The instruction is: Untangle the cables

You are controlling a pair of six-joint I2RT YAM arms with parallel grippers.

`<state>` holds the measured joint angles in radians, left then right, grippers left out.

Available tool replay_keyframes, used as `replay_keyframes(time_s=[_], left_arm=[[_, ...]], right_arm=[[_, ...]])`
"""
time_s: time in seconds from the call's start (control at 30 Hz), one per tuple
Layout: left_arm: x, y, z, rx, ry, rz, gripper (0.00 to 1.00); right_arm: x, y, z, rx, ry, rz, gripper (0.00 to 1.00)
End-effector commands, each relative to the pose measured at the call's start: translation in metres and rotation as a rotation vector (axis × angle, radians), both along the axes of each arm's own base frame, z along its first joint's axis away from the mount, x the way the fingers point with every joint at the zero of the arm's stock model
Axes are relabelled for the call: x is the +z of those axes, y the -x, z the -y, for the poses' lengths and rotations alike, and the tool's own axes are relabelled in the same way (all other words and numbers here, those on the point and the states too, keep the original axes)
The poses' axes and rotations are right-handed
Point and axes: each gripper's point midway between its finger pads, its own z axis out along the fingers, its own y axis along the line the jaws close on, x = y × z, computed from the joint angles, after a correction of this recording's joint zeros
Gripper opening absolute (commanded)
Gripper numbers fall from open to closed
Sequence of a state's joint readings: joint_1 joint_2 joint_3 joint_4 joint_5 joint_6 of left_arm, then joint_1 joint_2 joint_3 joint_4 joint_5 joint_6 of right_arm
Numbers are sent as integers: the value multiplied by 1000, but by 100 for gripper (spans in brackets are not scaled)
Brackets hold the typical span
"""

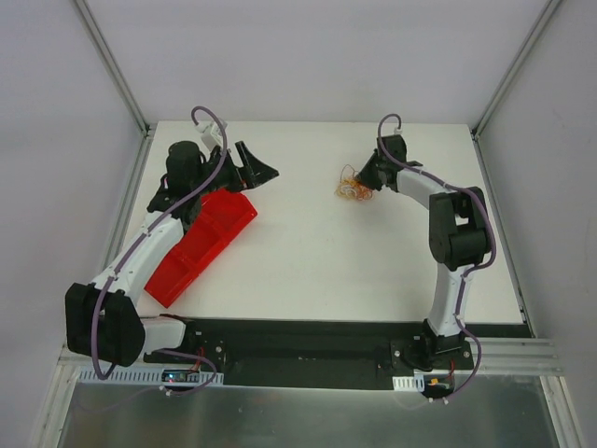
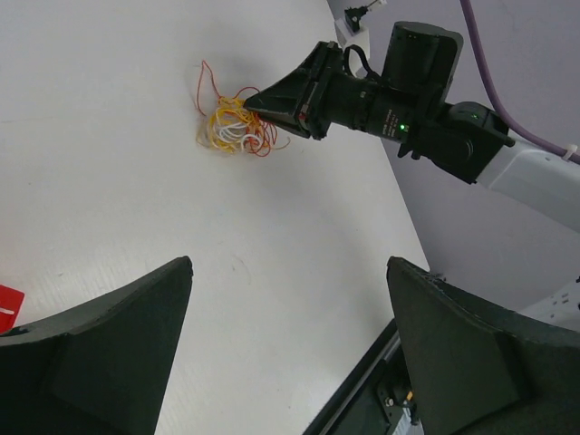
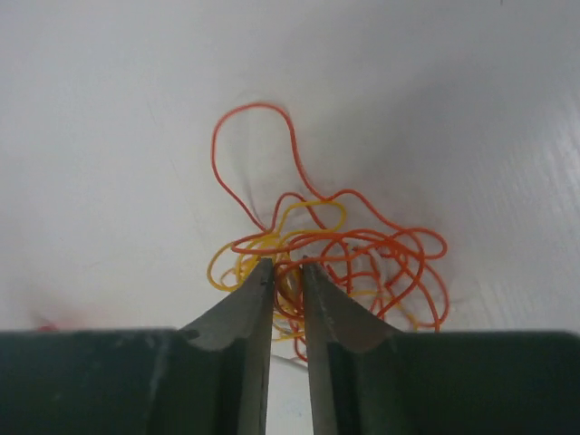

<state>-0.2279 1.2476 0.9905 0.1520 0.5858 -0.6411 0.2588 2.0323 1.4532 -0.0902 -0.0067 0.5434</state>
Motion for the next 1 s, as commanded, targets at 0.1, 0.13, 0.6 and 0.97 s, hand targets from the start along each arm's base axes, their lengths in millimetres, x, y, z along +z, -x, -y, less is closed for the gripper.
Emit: replay_keyframes(time_s=[0.1, 0.13, 0.6, 0.97], left_arm=[[0, 0, 27, -142, 97, -96, 82], [-4, 3, 33, -170, 101, -118, 79], [-96, 32, 106, -422, 41, -406, 63], [-142, 63, 142, -522, -123, -471, 66]], right_arm=[[23, 77, -45, 361, -171, 4, 3], [27, 94, -50, 410, -203, 5, 2], [27, 279, -64, 976, -207, 43, 16], [23, 302, -36, 822, -58, 36, 65]])
